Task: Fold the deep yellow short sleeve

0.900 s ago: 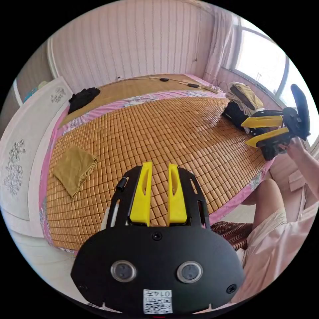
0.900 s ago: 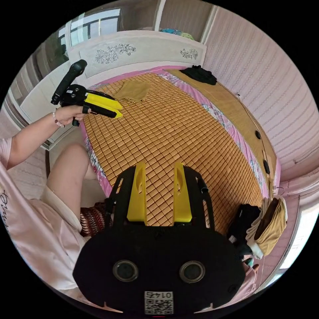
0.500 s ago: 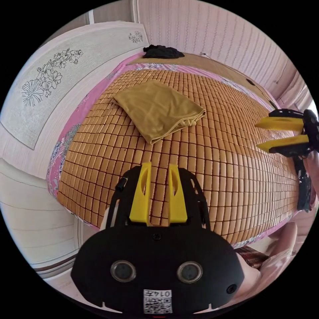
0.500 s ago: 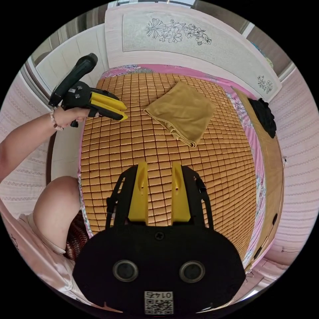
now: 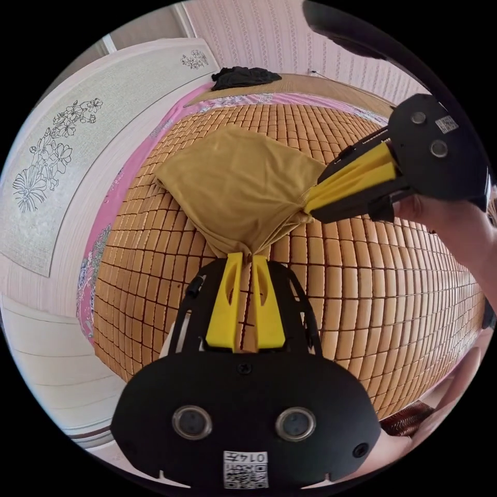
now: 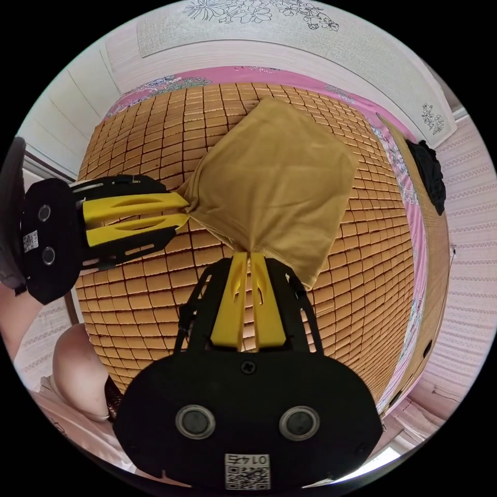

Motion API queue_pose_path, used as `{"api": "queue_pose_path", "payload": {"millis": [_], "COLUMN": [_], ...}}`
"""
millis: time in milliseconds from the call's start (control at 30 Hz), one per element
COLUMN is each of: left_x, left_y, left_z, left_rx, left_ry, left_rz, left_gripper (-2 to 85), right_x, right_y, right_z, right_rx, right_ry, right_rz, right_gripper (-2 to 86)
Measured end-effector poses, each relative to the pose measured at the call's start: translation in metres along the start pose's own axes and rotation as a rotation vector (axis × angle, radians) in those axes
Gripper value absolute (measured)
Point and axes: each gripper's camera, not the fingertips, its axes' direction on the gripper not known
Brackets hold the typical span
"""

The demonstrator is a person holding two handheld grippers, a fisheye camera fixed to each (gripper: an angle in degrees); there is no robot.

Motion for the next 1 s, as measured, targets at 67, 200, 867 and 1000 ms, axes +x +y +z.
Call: {"api": "queue_pose_path", "payload": {"millis": [67,200,867,1000], "left_x": [0.003,0.026,0.308,0.332], "left_y": [-0.001,0.008,0.168,0.161], "left_z": [-0.003,-0.028,-0.15,-0.165], "left_rx": [-0.002,0.021,0.016,0.031], "left_ry": [0.042,0.102,0.737,0.754], "left_rz": [0.015,0.061,0.382,0.431], "left_gripper": [1.1,0.0,0.4,1.2], "right_x": [0.008,0.021,-0.165,-0.189], "right_y": [0.015,0.058,0.608,0.603], "right_z": [-0.007,-0.022,-0.022,0.006], "right_rx": [0.008,0.003,0.153,0.172], "right_ry": [0.02,-0.025,-0.21,-0.203], "right_rz": [-0.008,0.015,0.565,0.497], "right_gripper": [-0.7,-0.9,15.0,16.9]}}
